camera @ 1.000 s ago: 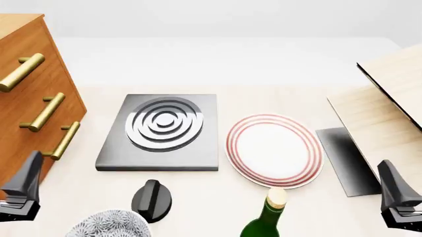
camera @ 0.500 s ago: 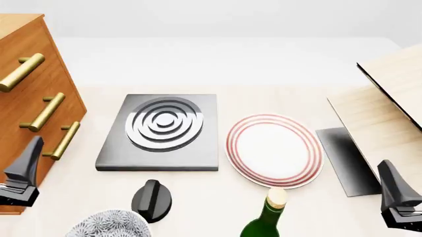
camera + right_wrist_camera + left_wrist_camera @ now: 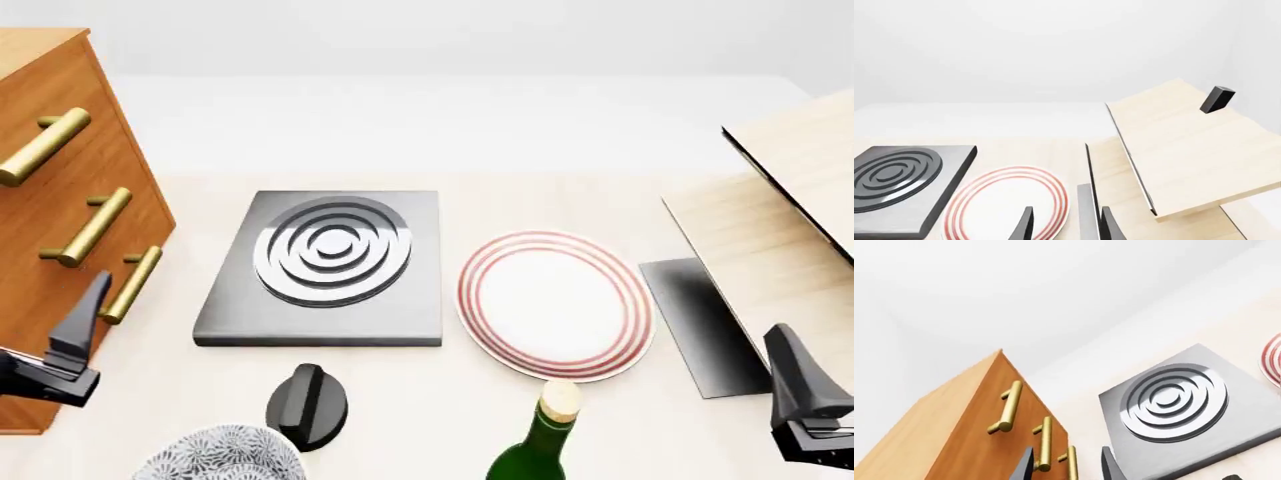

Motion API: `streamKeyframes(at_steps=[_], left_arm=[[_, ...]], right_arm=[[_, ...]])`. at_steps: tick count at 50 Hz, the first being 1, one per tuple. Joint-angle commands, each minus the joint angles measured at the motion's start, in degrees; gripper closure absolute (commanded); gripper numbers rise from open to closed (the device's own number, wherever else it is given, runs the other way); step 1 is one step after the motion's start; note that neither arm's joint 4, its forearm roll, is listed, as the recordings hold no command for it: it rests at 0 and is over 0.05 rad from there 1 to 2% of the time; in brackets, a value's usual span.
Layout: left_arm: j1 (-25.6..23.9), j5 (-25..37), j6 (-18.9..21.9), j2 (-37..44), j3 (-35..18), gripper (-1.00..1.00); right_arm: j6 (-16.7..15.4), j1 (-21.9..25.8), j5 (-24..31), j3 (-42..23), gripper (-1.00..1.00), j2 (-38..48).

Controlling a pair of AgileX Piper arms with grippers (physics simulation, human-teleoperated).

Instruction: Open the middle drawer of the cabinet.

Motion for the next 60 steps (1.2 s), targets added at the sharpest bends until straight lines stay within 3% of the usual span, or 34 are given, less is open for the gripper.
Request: streamKeyframes(at_steps=[1, 13, 33, 39, 60], left_arm=[[0.16, -1.51, 5.32, 1.1, 0.57, -1.0], [0.98, -5.24, 12.68, 4.04, 2.11, -1.0], [0.14, -9.49, 18.59, 9.19, 1.72, -1.0], [-0.51, -13.01, 21.45, 12.26, 3.09, -1.0], [0.19, -25.85, 25.83, 24.52, 6.82, -1.0]], right_arm=[[-0.08, 0.2, -0.12, 0.05, -1.0, 0.02], [-0.08, 0.19, -0.12, 0.05, -1.0, 0.02], [-0.07, 0.19, -0.12, 0.05, -1.0, 0.01], [-0.07, 0.2, -0.13, 0.05, -1.0, 0.03], [-0.07, 0.2, -0.12, 0.05, -1.0, 0.02]])
